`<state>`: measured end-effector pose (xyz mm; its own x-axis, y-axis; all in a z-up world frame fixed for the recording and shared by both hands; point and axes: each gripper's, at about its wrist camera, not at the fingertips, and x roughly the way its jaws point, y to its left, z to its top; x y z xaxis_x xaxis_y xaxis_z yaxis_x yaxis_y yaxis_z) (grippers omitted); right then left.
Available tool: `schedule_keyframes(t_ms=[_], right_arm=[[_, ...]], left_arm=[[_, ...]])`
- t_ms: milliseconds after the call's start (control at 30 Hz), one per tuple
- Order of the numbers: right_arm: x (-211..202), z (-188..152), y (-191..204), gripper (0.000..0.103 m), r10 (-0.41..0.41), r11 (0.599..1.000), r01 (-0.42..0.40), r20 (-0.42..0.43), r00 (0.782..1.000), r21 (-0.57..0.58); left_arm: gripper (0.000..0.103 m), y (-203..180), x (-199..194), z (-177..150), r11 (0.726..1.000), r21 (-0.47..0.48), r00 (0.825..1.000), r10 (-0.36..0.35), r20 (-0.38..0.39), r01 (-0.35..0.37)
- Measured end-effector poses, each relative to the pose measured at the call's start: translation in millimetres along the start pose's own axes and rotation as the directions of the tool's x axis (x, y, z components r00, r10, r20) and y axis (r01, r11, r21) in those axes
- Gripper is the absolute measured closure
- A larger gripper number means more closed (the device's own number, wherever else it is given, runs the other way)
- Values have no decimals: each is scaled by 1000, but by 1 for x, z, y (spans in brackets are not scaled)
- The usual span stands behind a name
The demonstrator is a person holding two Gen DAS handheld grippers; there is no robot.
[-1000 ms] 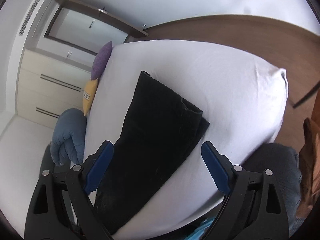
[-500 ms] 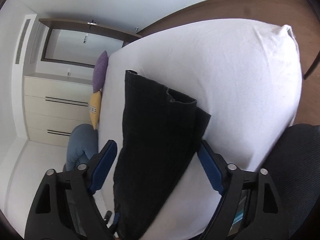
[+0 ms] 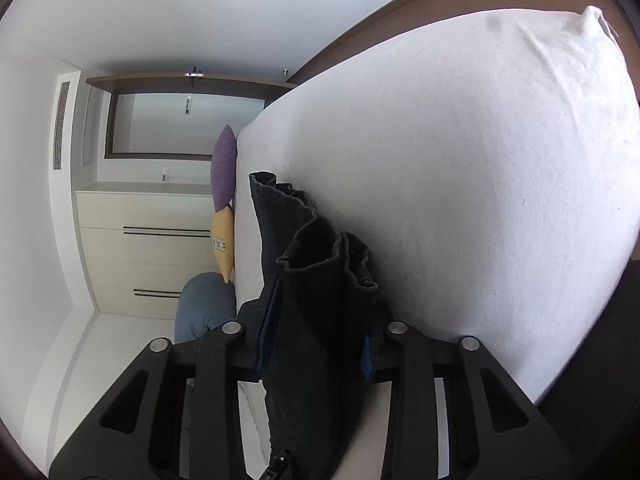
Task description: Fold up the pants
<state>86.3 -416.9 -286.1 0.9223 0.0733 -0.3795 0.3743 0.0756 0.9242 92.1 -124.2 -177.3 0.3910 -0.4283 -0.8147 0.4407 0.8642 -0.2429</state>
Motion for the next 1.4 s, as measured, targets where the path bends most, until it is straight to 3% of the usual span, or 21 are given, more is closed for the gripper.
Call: schedule_keyframes(t_ms=[100,400,567,667,700,733,800,867,900,1033,1133,1267,1400], right_arm=[[-6,1,-2,92,-16,1000,16,-3,1000,-9],[-35,-10,11,97,-89,990,92,32,996,-110],[-46,-30,58,97,-150,935,162,60,987,-315],[-41,-63,102,97,-191,829,193,59,980,-526],[-36,-83,117,97,-213,762,201,55,976,-616],[-30,-106,131,97,-239,674,203,50,970,-710],[-14,-162,147,97,-313,440,201,60,948,-875],[6,-215,144,97,-407,214,181,81,910,-960],[13,-237,137,97,-441,151,153,72,895,-977],[25,-287,106,98,-525,22,98,72,848,-995],[19,-297,92,98,-532,3,110,92,842,-994],[9,-292,91,98,-514,-1,119,102,852,-993],[4,-296,87,98,-489,-49,139,145,860,-989]], left_arm=[[20,0,2,2,1000,4,1000,1,-5,-1],[21,5,-2,0,1000,-6,1000,-10,5,11],[21,13,-5,-2,1000,-16,1000,-19,10,19],[21,16,-7,-2,1000,-20,1000,-20,10,20],[21,17,-7,-2,1000,-21,1000,-20,10,20],[21,17,-7,-2,1000,-22,1000,-21,11,21],[21,19,-7,-2,999,-24,1000,-24,11,24],[21,21,-8,-2,999,-26,1000,-28,10,28],[20,22,-9,-2,999,-28,999,-31,9,31],[19,27,-15,3,998,-47,999,-38,3,38],[15,34,-23,10,991,-107,997,-77,3,77],[2,37,-25,17,958,-209,980,-200,11,198],[1,36,-16,30,881,-324,933,-360,16,345]])
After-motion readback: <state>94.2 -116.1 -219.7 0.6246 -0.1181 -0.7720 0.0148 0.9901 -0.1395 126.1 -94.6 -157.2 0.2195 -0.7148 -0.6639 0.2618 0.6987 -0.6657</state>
